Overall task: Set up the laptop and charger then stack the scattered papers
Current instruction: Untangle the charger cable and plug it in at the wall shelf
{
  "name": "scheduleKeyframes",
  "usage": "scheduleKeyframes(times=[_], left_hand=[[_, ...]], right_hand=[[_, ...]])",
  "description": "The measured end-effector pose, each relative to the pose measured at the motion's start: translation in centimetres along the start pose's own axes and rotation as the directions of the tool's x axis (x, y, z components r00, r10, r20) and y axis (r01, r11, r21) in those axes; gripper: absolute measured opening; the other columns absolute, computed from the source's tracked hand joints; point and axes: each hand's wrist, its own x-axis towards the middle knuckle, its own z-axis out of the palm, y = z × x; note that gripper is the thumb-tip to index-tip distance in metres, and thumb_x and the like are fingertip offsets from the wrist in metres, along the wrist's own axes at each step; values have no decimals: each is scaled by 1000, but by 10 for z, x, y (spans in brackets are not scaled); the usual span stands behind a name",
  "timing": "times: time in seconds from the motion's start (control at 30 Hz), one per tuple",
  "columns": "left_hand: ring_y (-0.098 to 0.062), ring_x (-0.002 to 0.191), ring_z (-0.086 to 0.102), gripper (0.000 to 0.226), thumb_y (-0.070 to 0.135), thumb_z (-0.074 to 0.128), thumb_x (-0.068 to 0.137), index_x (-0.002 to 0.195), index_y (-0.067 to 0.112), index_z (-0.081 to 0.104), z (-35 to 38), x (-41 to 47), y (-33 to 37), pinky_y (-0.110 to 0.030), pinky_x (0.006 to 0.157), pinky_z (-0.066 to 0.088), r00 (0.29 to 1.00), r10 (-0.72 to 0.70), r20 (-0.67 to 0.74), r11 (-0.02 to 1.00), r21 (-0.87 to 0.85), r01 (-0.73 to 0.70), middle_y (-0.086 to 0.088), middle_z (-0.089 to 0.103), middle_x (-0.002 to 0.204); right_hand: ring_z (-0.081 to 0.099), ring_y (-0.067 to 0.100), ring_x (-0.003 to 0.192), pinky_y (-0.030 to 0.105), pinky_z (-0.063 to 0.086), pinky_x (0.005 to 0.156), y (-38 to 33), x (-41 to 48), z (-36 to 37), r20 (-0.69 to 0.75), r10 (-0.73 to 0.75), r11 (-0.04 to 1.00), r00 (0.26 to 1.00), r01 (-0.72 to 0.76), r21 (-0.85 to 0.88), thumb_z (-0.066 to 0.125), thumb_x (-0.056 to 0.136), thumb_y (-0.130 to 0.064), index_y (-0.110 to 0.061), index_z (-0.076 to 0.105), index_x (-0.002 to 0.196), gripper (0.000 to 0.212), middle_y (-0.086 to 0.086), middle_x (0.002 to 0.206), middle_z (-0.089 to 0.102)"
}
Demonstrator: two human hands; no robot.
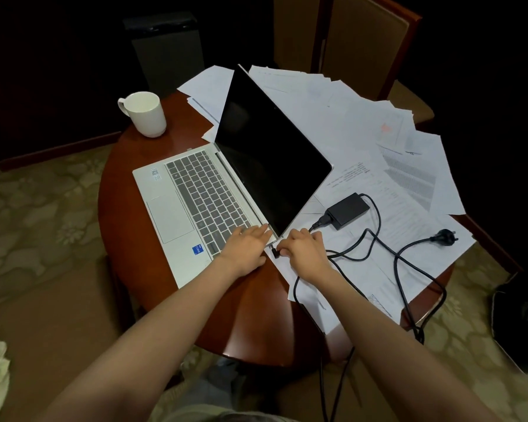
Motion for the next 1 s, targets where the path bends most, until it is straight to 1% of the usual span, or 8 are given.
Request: scheduleKeyframes(times=[0.13, 0.33, 0.47, 0.6, 0.7, 0.77, 0.87, 1.0], left_hand=[[-21, 144, 16, 64, 33, 47, 94, 149, 17, 19, 4, 1, 2, -38, 116, 11, 999, -31, -42, 999, -46, 29, -3, 12, 158], [-20, 139, 28, 58, 39, 51, 91, 144, 21, 33, 4, 5, 1, -38, 111, 21, 994, -63, -90, 993, -106, 54, 1, 28, 153], [-20, 138, 30, 60, 46, 53, 88, 142, 25, 36, 5, 7, 2, -40, 111, 23, 990, -97, -100, 989, -125, 84, 4, 30, 152], [-19, 131, 39, 61, 56, 51, 84, 136, 25, 46, 2, 9, 5, -40, 106, 27, 984, -135, -120, 989, -78, 126, 4, 41, 145], [-20, 117, 50, 58, 57, 48, 85, 131, 21, 51, 0, 10, 9, -37, 100, 31, 971, -185, -152, 983, -39, 181, -2, 59, 122], [-21, 113, 53, 57, 55, 46, 88, 131, 19, 51, -1, 10, 12, -36, 99, 33, 968, -182, -173, 983, -11, 183, -4, 62, 114], [-22, 115, 52, 56, 52, 44, 90, 131, 15, 49, -2, 11, 13, -35, 99, 32, 974, -145, -175, 988, 33, 152, -5, 59, 117], [-21, 112, 53, 53, 51, 41, 90, 124, 13, 54, -3, 14, 13, -38, 101, 30, 978, -133, -161, 986, 73, 147, -4, 61, 112]], right_hand=[[44, 20, 111, 33, 26, 90, 1, -1, 4, -22, 27, 1000, 999, -27, 11, 42, 99, -18, -27, 63, 116, 28, 1, 112, 55], [44, 20, 111, 33, 25, 92, 3, -1, 7, -17, 66, 996, 998, -65, 54, 41, 100, -21, -28, 62, 117, 29, 1, 113, 55], [42, 20, 113, 33, 25, 91, 1, 2, 7, -25, 84, 994, 996, -82, 76, 42, 100, -20, -28, 63, 118, 29, 1, 115, 54], [40, 20, 115, 33, 24, 93, 1, 3, 10, -40, 116, 990, 992, -113, 83, 42, 99, -19, -28, 63, 118, 29, 1, 118, 52], [39, 20, 115, 33, 23, 93, 0, 6, 11, -51, 146, 984, 988, -140, 110, 40, 100, -18, -28, 63, 118, 31, 1, 118, 51], [40, 20, 114, 33, 24, 93, 1, 9, 10, -51, 152, 981, 987, -145, 126, 40, 100, -18, -29, 63, 118, 31, 1, 117, 53], [42, 19, 114, 33, 24, 94, 4, 11, 11, -49, 158, 980, 986, -151, 127, 42, 99, -18, -28, 64, 117, 30, 0, 115, 55], [45, 20, 113, 34, 25, 93, 4, 15, 9, -56, 201, 969, 978, -191, 156, 45, 97, -20, -25, 66, 114, 27, 1, 113, 59]])
